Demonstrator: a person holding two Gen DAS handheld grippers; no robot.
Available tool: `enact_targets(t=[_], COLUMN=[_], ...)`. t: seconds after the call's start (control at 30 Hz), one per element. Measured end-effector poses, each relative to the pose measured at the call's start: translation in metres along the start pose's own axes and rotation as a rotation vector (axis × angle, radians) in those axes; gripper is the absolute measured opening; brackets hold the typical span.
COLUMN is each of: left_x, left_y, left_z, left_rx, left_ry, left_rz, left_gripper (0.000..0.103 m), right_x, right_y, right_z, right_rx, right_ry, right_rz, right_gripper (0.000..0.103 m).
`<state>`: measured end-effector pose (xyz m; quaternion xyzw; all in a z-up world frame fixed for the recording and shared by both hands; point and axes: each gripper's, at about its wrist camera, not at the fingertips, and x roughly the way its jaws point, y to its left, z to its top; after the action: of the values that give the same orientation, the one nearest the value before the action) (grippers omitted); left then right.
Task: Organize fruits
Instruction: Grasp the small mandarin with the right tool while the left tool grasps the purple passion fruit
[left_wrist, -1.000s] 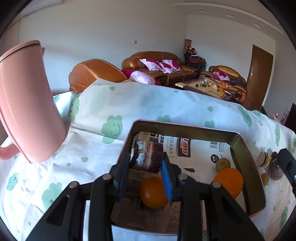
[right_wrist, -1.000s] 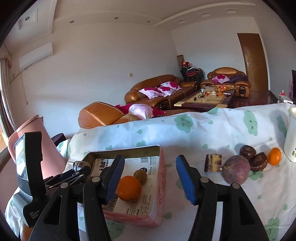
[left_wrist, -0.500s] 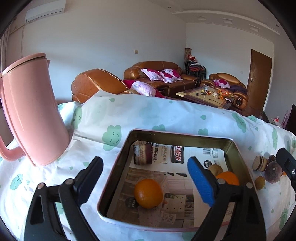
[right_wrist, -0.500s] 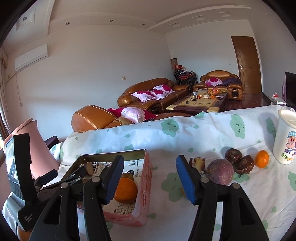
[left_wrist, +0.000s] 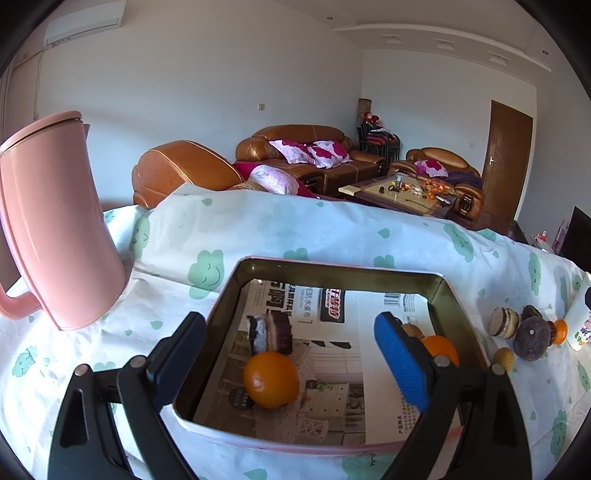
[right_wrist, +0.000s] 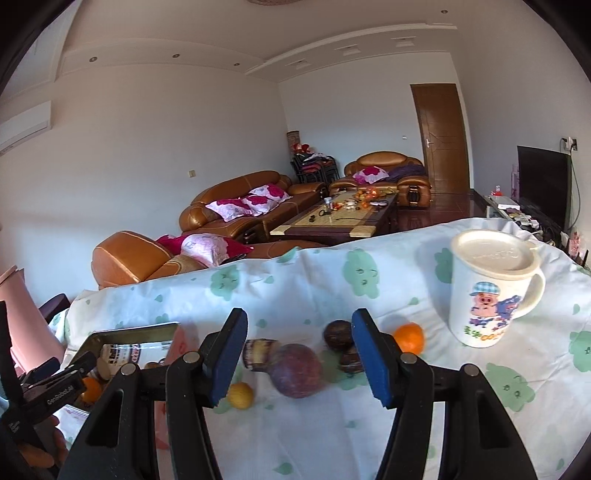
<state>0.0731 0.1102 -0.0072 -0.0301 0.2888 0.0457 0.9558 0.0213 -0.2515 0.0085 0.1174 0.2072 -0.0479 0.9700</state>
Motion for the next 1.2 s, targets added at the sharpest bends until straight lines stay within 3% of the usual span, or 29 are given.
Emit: enact_targets(t=[0.33, 0.43, 0.53, 0.67, 1.0, 1.2], left_x=[-0.015, -0.021, -0.025, -0.030, -0.036, -0.041], left_y=[-0.024, -0.032, -0.040, -0.052, -0.076, -0.096], left_z=[-0.006, -0.008, -0.010, -0.015, -0.021, -0.024], left_rx=[0.052, 0.069, 0.077, 0.082, 0.111, 0.142], left_ry=[-0.058, -0.073, -0.069, -0.054, -0.034, -0.036], left_rz=[-0.102, -0.129, -0.165, -0.207, -0.269, -0.294], left_gripper=[0.095, 0.095, 0.095, 0.095, 0.095, 0.095], right_x=[-0.013, -0.007, 0.004, 0.019, 0.059, 0.085], right_y=[-0.094, -0.109, -0.111, -0.099, -0.083, -0.091], right_z=[0.006, 0.005, 0.001, -0.006, 0.001, -0.003], right_rx=[0.109, 0.143, 0.153, 0.073, 0.003, 0.041], right_ry=[0.039, 0.090, 0.157, 0.217, 0.290, 0.406], right_rz=[-0.117, -0.100, -0.065, -0.072, -0.071, -0.038], right_gripper=[0.061, 0.061, 0.061, 0.058, 0.054, 0.046])
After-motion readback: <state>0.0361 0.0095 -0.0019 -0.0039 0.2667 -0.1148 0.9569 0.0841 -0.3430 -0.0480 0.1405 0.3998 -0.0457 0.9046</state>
